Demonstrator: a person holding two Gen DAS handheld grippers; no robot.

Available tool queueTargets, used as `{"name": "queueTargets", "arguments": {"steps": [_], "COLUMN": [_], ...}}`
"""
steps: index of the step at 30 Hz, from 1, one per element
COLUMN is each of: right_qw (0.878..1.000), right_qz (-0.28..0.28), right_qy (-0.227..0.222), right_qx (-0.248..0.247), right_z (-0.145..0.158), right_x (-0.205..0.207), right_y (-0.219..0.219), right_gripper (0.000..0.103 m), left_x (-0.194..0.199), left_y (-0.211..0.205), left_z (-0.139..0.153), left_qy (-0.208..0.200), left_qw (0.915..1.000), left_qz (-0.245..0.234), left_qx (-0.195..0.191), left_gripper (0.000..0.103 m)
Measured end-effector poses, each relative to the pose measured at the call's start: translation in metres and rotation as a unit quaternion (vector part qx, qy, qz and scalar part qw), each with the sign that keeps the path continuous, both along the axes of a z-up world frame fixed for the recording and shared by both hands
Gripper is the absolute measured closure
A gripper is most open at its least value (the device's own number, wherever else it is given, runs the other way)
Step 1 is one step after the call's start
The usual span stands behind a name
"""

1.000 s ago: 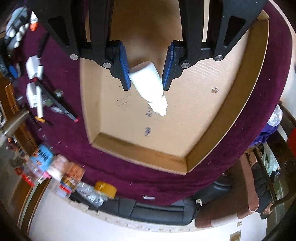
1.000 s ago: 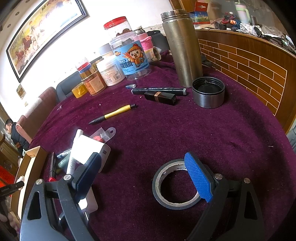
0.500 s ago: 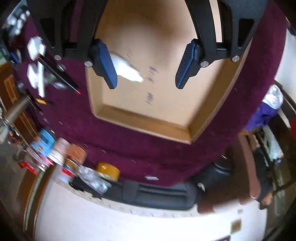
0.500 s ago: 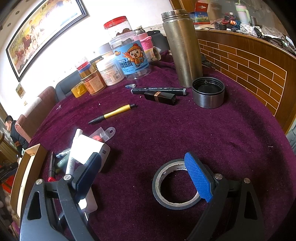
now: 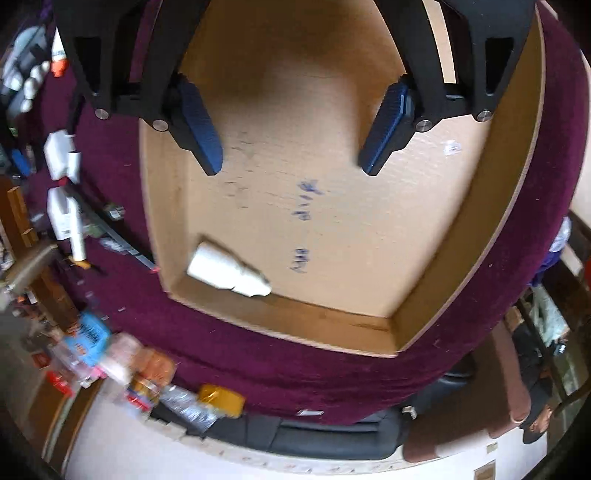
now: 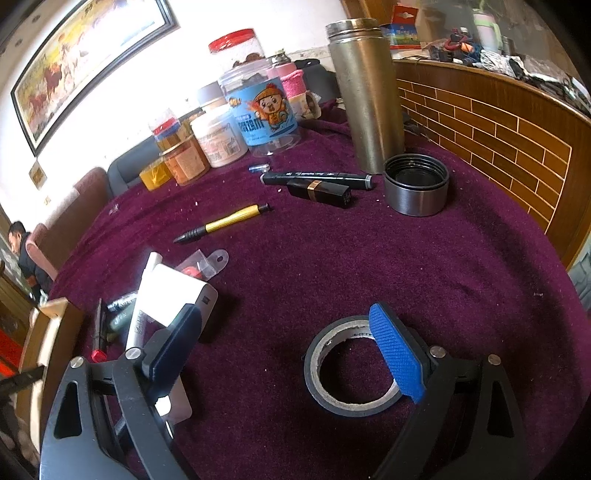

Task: Organize rigid objects
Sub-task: 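Grasp a black red-capped marker with the right gripper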

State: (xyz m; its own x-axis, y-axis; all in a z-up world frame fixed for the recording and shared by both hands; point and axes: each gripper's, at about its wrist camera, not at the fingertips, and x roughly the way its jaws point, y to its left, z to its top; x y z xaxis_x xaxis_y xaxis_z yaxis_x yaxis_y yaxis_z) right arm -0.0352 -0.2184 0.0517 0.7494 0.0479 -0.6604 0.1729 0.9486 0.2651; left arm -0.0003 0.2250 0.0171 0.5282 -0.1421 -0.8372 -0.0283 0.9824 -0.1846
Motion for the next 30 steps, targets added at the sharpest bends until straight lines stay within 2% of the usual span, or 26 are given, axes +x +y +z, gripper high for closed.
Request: {"name": "queueTargets", "arguments": {"steps": [2, 4, 6, 9, 10, 11, 13, 15, 18, 20, 21, 22, 24, 25, 30], "right_qw": [0.998, 0.997, 0.992, 0.975, 0.966, 0.96, 0.948, 0.936, 0.924, 0.917, 0.915, 0.915, 0.92, 0.927, 0.941], "right_qz": [-0.006, 0.037, 0.082, 0.177, 0.215, 0.237, 0.273, 0.295, 0.312, 0.317, 0.318, 0.314, 0.306, 0.302, 0.29], "right_qy": [0.033, 0.024, 0.023, 0.029, 0.04, 0.049, 0.068, 0.086, 0.118, 0.137, 0.146, 0.146, 0.149, 0.147, 0.124], "right_qx": [-0.048, -0.069, -0.091, -0.13, -0.137, -0.139, -0.151, -0.169, -0.187, -0.199, -0.202, -0.21, -0.194, -0.17, -0.12], "right_z": [0.004, 0.019, 0.032, 0.045, 0.046, 0.044, 0.039, 0.03, 0.011, -0.001, -0.008, -0.01, -0.009, -0.006, 0.014], "right_x": [0.004, 0.003, 0.005, 0.019, 0.028, 0.036, 0.051, 0.067, 0.083, 0.089, 0.092, 0.092, 0.094, 0.093, 0.082], "right_y": [0.01, 0.03, 0.054, 0.109, 0.131, 0.145, 0.173, 0.196, 0.224, 0.232, 0.235, 0.237, 0.233, 0.227, 0.208], "right_gripper": [0.011, 0.012, 0.012, 0.013, 0.015, 0.019, 0.044, 0.052, 0.058, 0.068, 0.077, 0.084, 0.091, 0.091, 0.091], "left_x": [-0.007, -0.021, -0.037, -0.062, -0.068, -0.079, -0.089, -0.103, -0.111, -0.113, -0.112, -0.112, -0.111, -0.11, -0.104], "left_y": [0.009, 0.019, 0.02, 0.017, 0.017, 0.015, 0.014, 0.018, 0.025, 0.029, 0.031, 0.034, 0.036, 0.037, 0.039], "left_z": [0.011, 0.027, 0.04, 0.052, 0.054, 0.054, 0.053, 0.053, 0.052, 0.051, 0.05, 0.049, 0.046, 0.045, 0.041], "left_qy": [-0.02, -0.04, -0.061, -0.08, -0.082, -0.084, -0.084, -0.082, -0.077, -0.073, -0.071, -0.071, -0.07, -0.07, -0.08], "left_qw": [0.999, 0.9953, 0.9918, 0.9879, 0.9867, 0.9852, 0.9843, 0.9855, 0.987, 0.9875, 0.9876, 0.9875, 0.9878, 0.9877, 0.9861], "left_qz": [0.014, 0.023, 0.019, 0.021, 0.021, 0.021, 0.023, 0.019, 0.02, 0.02, 0.018, 0.015, 0.015, 0.015, 0.026], "left_qx": [-0.037, -0.085, -0.11, -0.131, -0.139, -0.148, -0.153, -0.147, -0.14, -0.139, -0.139, -0.14, -0.138, -0.139, -0.143], "left_gripper": [0.031, 0.031, 0.031, 0.03, 0.03, 0.03, 0.03, 0.03, 0.03, 0.03, 0.03, 0.03, 0.03, 0.03, 0.03]}}
